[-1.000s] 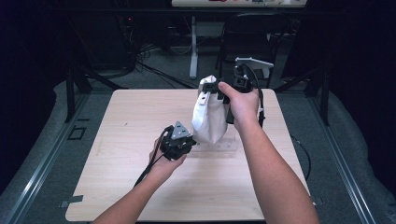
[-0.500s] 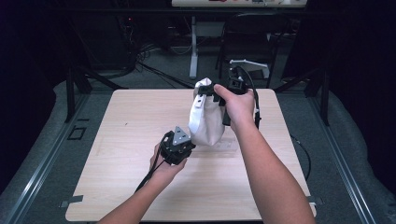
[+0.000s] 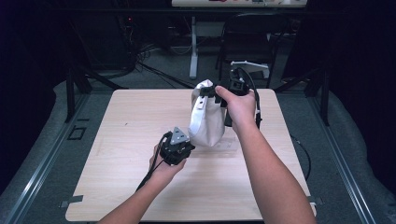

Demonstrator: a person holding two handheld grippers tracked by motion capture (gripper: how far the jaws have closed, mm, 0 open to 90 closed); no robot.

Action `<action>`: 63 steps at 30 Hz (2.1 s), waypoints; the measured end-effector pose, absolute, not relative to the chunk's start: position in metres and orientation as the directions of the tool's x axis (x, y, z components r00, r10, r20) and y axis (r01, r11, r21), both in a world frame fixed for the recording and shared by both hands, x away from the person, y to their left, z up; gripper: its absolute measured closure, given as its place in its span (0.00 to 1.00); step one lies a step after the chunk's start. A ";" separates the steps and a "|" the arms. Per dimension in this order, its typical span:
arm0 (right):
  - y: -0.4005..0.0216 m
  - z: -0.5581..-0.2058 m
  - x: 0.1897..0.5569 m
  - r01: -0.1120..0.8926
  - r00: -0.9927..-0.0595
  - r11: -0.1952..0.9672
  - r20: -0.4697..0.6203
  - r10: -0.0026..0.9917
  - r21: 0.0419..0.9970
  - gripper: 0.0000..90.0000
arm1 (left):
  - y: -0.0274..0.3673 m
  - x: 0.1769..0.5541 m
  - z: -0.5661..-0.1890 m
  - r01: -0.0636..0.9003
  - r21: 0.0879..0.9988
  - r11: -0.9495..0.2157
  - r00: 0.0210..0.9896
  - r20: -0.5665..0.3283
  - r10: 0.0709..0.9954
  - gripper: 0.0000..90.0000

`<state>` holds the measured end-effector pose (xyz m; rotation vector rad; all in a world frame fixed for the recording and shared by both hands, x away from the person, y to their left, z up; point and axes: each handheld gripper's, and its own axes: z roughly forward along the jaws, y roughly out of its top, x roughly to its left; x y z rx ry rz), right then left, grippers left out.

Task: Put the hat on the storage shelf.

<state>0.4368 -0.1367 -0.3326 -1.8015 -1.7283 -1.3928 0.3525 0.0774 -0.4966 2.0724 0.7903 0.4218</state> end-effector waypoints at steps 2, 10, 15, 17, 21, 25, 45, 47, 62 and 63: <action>-0.137 -0.333 0.437 0.883 -0.181 -0.243 0.769 0.613 0.402 0.93 | 0.080 0.354 -0.497 0.395 0.805 -0.443 0.740 0.007 0.672 0.95; -0.137 -0.343 0.438 0.890 -0.167 -0.244 0.771 0.614 0.386 0.93 | 0.082 0.353 -0.503 0.433 0.793 -0.429 0.711 -0.008 0.703 0.96; -0.134 -0.347 0.440 0.893 -0.167 -0.236 0.767 0.619 0.384 0.93 | 0.083 0.354 -0.505 0.463 0.779 -0.423 0.701 -0.029 0.713 0.96; -0.133 -0.348 0.440 0.893 -0.169 -0.231 0.764 0.623 0.386 0.93 | 0.084 0.354 -0.506 0.470 0.773 -0.425 0.698 -0.031 0.715 0.96; -0.131 -0.349 0.439 0.895 -0.173 -0.218 0.754 0.634 0.388 0.93 | 0.086 0.355 -0.508 0.490 0.765 -0.418 0.690 -0.046 0.723 0.96; -0.129 -0.352 0.440 0.896 -0.172 -0.216 0.752 0.637 0.388 0.93 | 0.079 0.355 -0.509 0.502 0.738 -0.452 0.693 -0.030 0.721 0.96; -0.135 -0.366 0.444 0.897 -0.153 -0.222 0.738 0.657 0.383 0.93 | 0.076 0.356 -0.514 0.526 0.723 -0.449 0.674 -0.032 0.738 0.95; -0.135 -0.367 0.444 0.897 -0.152 -0.224 0.741 0.654 0.382 0.93 | 0.076 0.356 -0.514 0.519 0.726 -0.450 0.677 -0.028 0.735 0.94; -0.144 -0.367 0.443 0.889 -0.157 -0.227 0.732 0.663 0.397 0.92 | 0.100 0.336 -0.509 0.468 0.812 -0.349 0.709 -0.110 0.696 0.63; -0.144 -0.366 0.442 0.891 -0.151 -0.230 0.733 0.663 0.392 0.92 | 0.102 0.334 -0.508 0.461 0.818 -0.343 0.713 -0.111 0.692 0.62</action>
